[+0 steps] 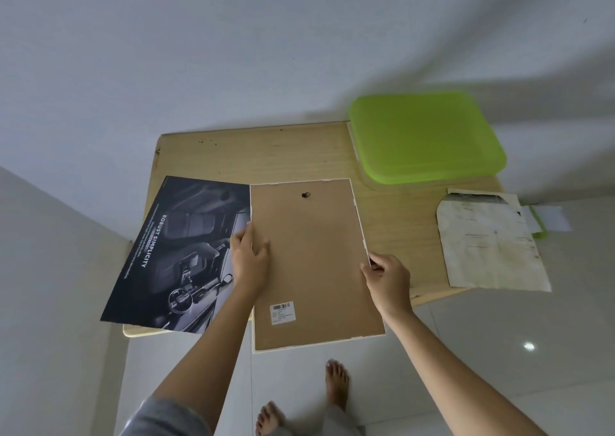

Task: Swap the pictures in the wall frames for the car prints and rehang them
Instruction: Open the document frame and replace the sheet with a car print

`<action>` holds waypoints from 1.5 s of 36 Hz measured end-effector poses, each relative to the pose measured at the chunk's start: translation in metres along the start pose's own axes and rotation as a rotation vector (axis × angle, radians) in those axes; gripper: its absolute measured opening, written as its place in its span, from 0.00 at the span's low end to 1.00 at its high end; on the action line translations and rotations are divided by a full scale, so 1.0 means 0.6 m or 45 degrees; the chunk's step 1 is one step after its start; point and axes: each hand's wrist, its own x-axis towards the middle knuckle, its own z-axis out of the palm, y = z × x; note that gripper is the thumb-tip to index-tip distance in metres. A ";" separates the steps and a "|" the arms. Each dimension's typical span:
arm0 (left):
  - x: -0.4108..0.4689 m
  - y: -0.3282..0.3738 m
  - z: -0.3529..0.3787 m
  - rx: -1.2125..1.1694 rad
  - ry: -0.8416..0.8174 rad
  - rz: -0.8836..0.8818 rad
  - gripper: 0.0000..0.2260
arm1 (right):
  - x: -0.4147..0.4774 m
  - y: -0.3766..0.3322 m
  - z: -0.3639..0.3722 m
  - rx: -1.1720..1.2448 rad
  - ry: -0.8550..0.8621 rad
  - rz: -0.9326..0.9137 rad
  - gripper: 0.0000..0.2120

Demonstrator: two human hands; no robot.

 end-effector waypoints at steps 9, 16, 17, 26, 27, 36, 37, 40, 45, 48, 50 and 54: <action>0.001 0.008 0.015 0.059 0.058 -0.006 0.23 | 0.016 0.001 -0.008 0.055 0.022 -0.010 0.12; 0.016 0.012 0.009 0.025 0.076 -0.036 0.20 | 0.053 -0.018 0.006 0.037 0.058 -0.151 0.13; 0.019 0.012 0.008 0.033 0.078 -0.029 0.20 | 0.060 -0.023 0.009 0.042 0.058 -0.180 0.13; 0.098 0.049 -0.018 0.075 0.191 0.209 0.14 | 0.144 -0.089 0.074 0.131 -0.101 -0.304 0.08; 0.112 0.053 -0.021 0.085 0.177 0.249 0.13 | 0.153 -0.098 0.084 0.134 -0.110 -0.314 0.08; 0.216 0.063 -0.023 0.332 -0.077 0.496 0.11 | 0.196 -0.141 0.155 0.105 -0.051 -0.277 0.07; 0.223 0.064 -0.022 0.338 -0.093 0.496 0.10 | 0.197 -0.142 0.158 0.095 -0.036 -0.280 0.06; 0.241 0.074 -0.016 0.334 -0.185 0.480 0.09 | 0.198 -0.143 0.163 0.069 0.013 -0.295 0.05; 0.255 0.085 -0.010 0.331 -0.332 0.456 0.07 | 0.195 -0.144 0.169 0.058 0.104 -0.358 0.04; 0.260 0.086 -0.010 0.346 -0.358 0.414 0.07 | 0.193 -0.142 0.170 0.113 0.147 -0.355 0.06; 0.264 0.087 -0.011 0.344 -0.377 0.387 0.07 | 0.192 -0.142 0.172 0.152 0.165 -0.329 0.07; 0.267 0.085 -0.013 0.327 -0.398 0.327 0.08 | 0.190 -0.142 0.176 0.174 0.178 -0.304 0.07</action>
